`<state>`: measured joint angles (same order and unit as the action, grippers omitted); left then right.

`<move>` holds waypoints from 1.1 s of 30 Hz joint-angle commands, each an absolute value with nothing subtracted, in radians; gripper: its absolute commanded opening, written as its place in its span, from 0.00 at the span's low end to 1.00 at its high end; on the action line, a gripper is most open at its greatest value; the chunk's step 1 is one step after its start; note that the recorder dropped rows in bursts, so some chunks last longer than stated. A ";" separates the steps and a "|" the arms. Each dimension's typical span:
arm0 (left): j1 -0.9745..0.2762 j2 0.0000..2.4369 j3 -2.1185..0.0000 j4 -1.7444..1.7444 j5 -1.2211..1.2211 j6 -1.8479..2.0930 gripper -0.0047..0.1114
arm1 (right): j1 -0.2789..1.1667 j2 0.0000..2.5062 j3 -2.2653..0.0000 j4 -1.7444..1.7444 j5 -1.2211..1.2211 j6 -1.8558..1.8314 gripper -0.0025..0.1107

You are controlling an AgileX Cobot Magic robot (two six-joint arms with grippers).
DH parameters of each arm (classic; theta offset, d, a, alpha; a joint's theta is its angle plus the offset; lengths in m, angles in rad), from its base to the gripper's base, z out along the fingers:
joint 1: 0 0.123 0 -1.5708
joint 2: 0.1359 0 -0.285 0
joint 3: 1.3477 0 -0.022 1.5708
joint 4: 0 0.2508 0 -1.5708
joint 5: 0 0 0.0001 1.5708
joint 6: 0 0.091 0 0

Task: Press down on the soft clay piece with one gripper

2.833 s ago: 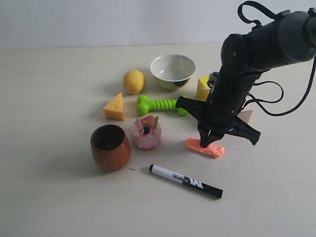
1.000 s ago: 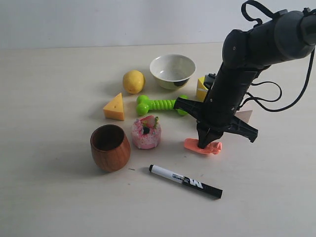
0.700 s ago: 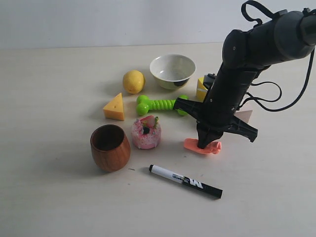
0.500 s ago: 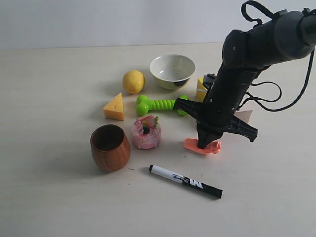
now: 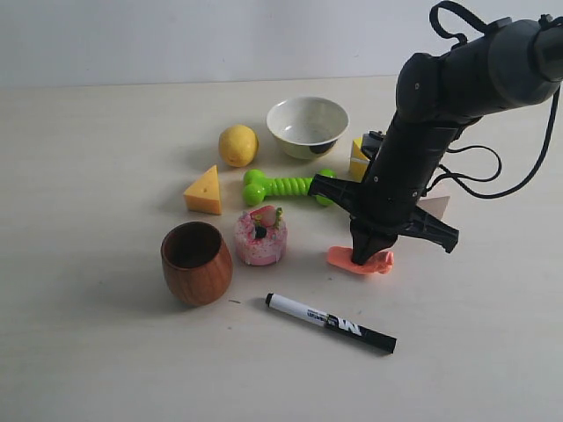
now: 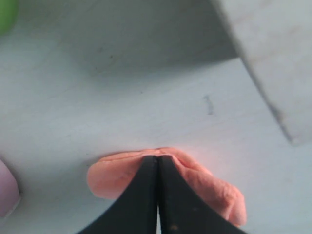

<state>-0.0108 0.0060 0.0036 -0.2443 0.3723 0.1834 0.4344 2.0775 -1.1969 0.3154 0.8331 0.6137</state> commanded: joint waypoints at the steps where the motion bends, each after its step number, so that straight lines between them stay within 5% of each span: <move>1: -0.009 0.000 0.000 -0.246 0.363 0.182 0.04 | 0.465 2.178 -1.158 0.412 0.831 0.605 0.02; 33: -0.009 0.000 0.000 -0.246 0.363 0.182 0.04 | 0.465 1.948 -1.158 0.272 0.787 0.676 0.02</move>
<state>-0.0108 0.0060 0.0036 -0.2443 0.3723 0.1834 0.4640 1.9663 -1.1614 0.2969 0.7894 0.6588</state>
